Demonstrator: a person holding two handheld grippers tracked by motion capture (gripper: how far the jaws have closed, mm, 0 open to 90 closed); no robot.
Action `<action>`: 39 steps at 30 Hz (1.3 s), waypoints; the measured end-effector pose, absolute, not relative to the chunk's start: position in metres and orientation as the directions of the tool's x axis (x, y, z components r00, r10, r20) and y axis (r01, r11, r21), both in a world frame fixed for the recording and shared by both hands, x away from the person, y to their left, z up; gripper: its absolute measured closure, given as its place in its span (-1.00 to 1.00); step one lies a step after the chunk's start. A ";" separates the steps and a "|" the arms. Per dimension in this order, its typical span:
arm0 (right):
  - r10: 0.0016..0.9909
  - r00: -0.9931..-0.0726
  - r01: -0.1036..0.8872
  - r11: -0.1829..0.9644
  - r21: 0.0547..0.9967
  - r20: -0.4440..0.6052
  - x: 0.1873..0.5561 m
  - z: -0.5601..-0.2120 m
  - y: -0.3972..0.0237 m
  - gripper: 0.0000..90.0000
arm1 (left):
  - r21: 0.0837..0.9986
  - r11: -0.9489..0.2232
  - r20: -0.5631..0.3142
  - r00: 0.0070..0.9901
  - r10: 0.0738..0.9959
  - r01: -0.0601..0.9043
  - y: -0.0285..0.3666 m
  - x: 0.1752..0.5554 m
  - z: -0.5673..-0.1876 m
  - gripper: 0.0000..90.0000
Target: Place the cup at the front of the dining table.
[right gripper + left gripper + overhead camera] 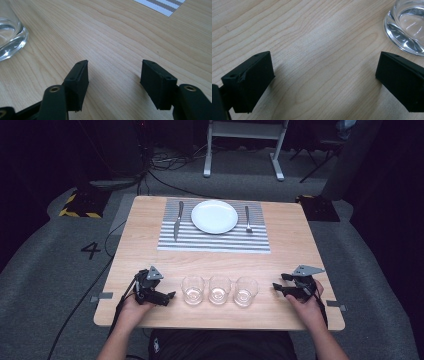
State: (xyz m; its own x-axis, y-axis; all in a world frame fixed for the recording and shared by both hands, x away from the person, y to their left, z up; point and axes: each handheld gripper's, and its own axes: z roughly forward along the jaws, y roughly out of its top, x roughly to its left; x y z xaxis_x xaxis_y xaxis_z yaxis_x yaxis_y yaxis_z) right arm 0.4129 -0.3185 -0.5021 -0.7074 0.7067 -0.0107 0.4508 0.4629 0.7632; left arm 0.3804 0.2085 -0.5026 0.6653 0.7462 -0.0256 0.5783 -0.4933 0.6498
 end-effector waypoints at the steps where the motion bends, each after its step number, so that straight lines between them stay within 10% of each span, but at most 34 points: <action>1: 0.709 -0.706 0.452 0.461 0.764 -0.011 0.413 -0.502 -0.318 -0.12 | 0.654 -0.495 -0.008 0.660 0.751 0.571 0.209 0.380 -0.502 -0.96; 39: 0.701 -0.713 0.445 0.467 0.764 -0.014 0.419 -0.502 -0.317 -0.12 | 0.695 -0.438 -0.057 0.650 0.758 0.571 0.212 0.365 -0.476 -0.90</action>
